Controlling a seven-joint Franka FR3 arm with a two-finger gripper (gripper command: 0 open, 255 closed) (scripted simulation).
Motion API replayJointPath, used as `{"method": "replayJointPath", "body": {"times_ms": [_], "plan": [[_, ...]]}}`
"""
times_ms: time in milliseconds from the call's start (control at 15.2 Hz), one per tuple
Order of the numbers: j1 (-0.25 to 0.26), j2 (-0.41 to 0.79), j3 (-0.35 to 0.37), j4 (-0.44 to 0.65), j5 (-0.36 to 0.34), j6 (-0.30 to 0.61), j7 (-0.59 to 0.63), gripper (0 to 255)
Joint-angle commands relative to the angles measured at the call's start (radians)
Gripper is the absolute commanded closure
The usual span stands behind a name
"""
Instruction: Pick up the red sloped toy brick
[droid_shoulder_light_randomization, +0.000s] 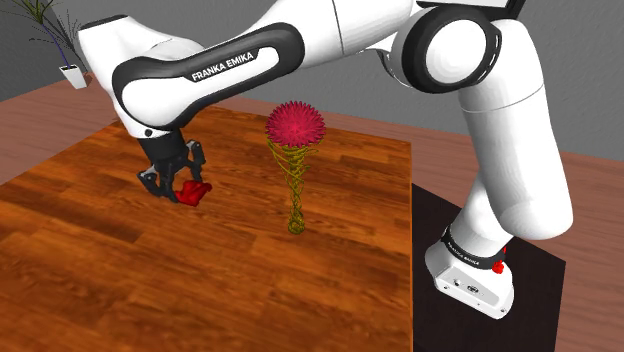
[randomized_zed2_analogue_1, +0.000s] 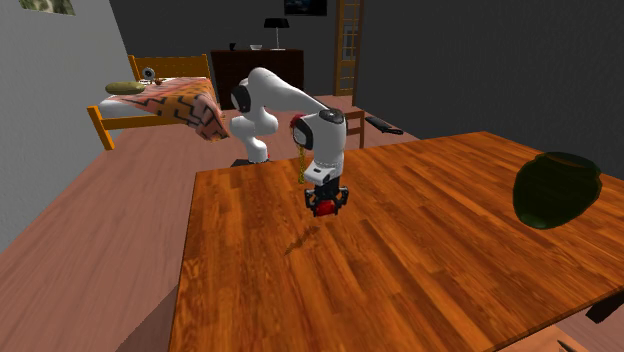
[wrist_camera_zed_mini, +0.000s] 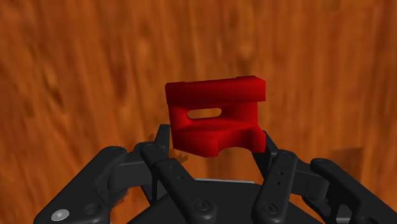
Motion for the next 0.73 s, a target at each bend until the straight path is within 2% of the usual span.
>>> {"method": "replayJointPath", "body": {"times_ms": [0,528,660], "plan": [[0.001,-0.007,0.002,0.014,0.003,-0.021,-0.001,255],[0.011,-0.019,0.006,0.104,0.010,-0.121,-0.008,255],[0.011,-0.019,0.007,0.106,0.010,-0.123,-0.008,255]]}}
